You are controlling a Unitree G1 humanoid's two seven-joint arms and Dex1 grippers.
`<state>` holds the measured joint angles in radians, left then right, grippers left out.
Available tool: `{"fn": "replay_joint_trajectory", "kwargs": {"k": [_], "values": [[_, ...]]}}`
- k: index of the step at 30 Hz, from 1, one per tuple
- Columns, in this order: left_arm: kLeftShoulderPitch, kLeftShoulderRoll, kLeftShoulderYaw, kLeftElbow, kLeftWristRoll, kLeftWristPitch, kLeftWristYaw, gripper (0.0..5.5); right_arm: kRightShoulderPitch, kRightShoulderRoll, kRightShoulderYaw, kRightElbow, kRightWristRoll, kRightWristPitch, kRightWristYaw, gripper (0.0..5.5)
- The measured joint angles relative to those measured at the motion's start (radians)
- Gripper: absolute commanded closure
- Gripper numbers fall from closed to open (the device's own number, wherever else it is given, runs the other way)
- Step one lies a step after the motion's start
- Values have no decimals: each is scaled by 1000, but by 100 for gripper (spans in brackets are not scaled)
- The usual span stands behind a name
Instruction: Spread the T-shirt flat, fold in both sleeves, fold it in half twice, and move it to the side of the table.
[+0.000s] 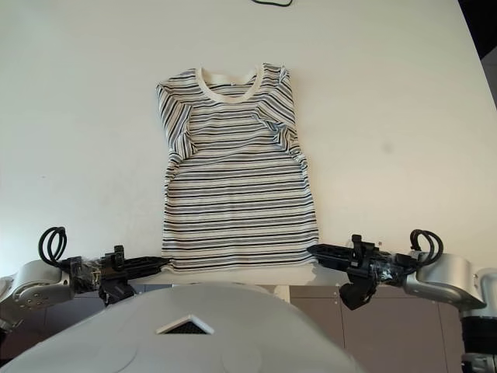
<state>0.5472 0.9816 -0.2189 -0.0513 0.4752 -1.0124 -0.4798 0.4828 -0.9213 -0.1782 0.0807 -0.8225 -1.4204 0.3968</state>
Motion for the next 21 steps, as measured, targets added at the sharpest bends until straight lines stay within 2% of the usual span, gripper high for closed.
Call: {"fn": "replay_joint_trajectory", "kwargs": {"k": [6,10,15,18,21], "values": [[-1,2,0,0,-1,0,0,540,17,-44,55,9,23,54,-18,538],[-4,17,-2,-6,-54,33,-38,540,41,-92,131,-6,172,170,28,538],[13,90,1,-116,-281,241,-172,540,101,-208,203,-122,425,345,157,538],[74,162,33,-231,-463,338,-246,540,176,-302,186,-214,585,436,228,538],[192,218,114,-333,-634,424,-301,540,326,-383,72,-325,786,547,328,538]]}}
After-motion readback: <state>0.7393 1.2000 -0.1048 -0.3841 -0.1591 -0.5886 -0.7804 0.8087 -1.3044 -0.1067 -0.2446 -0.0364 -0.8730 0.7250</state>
